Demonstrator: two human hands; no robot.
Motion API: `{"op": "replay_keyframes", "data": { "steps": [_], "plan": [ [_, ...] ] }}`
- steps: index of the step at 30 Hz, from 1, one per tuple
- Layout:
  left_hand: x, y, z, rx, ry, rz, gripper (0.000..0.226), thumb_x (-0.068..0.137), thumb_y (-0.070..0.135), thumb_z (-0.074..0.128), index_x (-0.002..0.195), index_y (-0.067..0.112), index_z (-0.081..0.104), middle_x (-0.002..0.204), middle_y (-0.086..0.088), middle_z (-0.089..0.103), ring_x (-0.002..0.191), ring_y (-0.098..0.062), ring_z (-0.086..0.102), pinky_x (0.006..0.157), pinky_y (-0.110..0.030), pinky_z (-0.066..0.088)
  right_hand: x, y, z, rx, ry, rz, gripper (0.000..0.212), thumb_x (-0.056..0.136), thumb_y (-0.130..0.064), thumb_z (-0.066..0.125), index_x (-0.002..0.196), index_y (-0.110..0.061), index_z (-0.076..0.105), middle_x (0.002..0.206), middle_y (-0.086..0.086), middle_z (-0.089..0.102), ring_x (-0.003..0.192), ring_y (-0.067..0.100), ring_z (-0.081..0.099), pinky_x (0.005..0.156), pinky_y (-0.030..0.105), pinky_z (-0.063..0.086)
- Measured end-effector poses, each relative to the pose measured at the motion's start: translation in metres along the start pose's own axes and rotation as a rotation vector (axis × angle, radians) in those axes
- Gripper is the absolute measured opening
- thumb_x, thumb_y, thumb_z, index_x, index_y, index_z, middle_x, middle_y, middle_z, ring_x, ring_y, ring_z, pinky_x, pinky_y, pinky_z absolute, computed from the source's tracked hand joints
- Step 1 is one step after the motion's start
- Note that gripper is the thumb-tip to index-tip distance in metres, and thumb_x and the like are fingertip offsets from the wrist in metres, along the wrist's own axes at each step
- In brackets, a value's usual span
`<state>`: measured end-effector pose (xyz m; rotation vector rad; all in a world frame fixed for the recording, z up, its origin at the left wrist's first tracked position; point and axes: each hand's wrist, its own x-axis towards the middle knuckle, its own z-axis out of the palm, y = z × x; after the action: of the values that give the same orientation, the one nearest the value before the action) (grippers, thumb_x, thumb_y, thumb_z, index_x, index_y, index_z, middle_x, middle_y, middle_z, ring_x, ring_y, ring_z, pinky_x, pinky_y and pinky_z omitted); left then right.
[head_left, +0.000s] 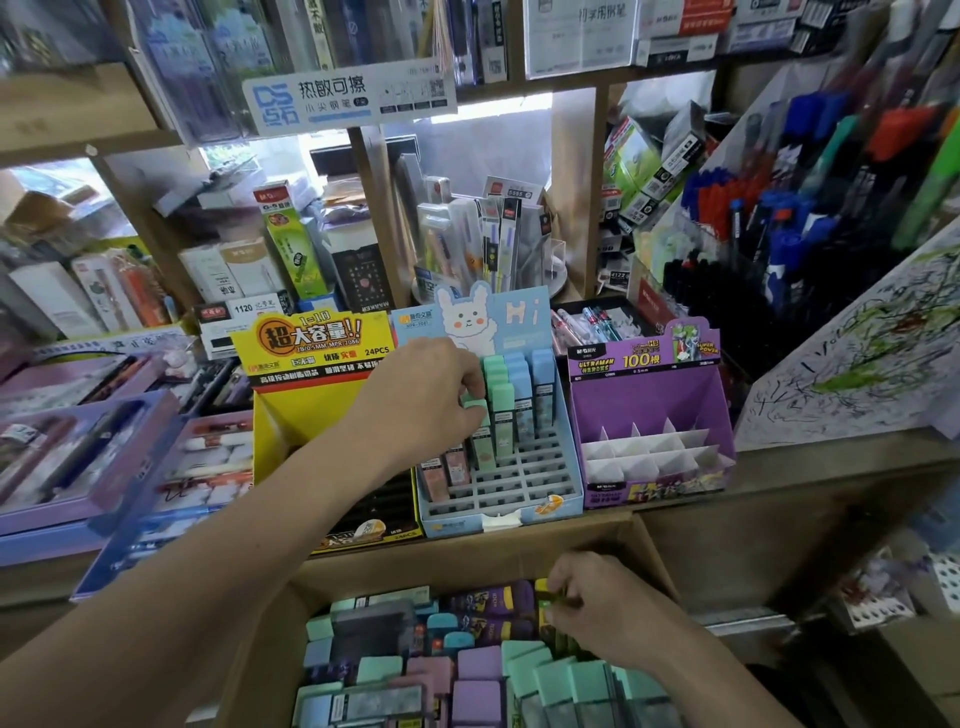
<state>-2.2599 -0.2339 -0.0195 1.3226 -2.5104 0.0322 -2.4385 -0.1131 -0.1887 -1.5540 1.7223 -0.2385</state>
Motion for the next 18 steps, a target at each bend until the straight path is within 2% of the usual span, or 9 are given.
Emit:
{"op": "replay_keyframes", "data": {
  "steps": [4,9,12,15,18],
  "plan": [
    [-0.003,-0.002,-0.001,-0.033,0.0,-0.024,0.012,0.082,0.029,0.072,0.093,0.022,0.073,0.088,0.004,0.064,0.085,-0.013,0.061,0.077,-0.033,0.054,0.001,0.0,0.0,0.013,-0.003,0.002,0.024,0.095,-0.04,0.065,0.118,-0.033,0.06,0.12,-0.006,0.058,0.098,0.008,0.063,0.094,0.037,0.056],
    [-0.021,-0.009,-0.01,-0.185,0.079,-0.11,0.007,0.085,0.021,0.072,0.091,0.022,0.072,0.087,0.007,0.059,0.074,0.0,0.052,0.066,-0.021,0.038,-0.001,0.0,0.002,0.024,0.037,-0.018,0.016,0.096,-0.039,0.062,0.111,-0.037,0.059,0.116,-0.008,0.055,0.094,0.008,0.062,0.088,0.033,0.056],
    [-0.053,-0.014,-0.017,-0.264,0.187,-0.171,0.006,0.086,0.023,0.073,0.089,0.027,0.07,0.086,0.01,0.06,0.077,-0.001,0.053,0.063,-0.016,0.038,-0.001,-0.002,0.003,0.051,0.078,-0.075,0.011,0.097,-0.034,0.063,0.107,-0.036,0.061,0.102,-0.008,0.061,0.083,0.007,0.061,0.072,0.026,0.052],
    [-0.092,-0.019,-0.015,-0.354,0.249,-0.269,0.006,0.087,0.024,0.072,0.089,0.03,0.07,0.084,0.014,0.059,0.076,-0.003,0.055,0.058,-0.012,0.037,-0.003,-0.007,0.004,0.089,0.087,-0.111,0.007,0.097,-0.031,0.065,0.102,-0.036,0.062,0.089,-0.011,0.062,0.084,0.007,0.064,0.073,0.025,0.05],
    [-0.132,-0.026,0.0,-0.476,0.261,-0.374,0.01,0.087,0.021,0.072,0.088,0.03,0.07,0.081,0.01,0.062,0.074,-0.004,0.056,0.059,-0.014,0.043,-0.005,-0.016,0.005,0.099,0.092,-0.142,0.005,0.096,-0.032,0.066,0.099,-0.036,0.065,0.093,-0.01,0.066,0.085,0.005,0.064,0.071,0.022,0.047]
  ]
}}
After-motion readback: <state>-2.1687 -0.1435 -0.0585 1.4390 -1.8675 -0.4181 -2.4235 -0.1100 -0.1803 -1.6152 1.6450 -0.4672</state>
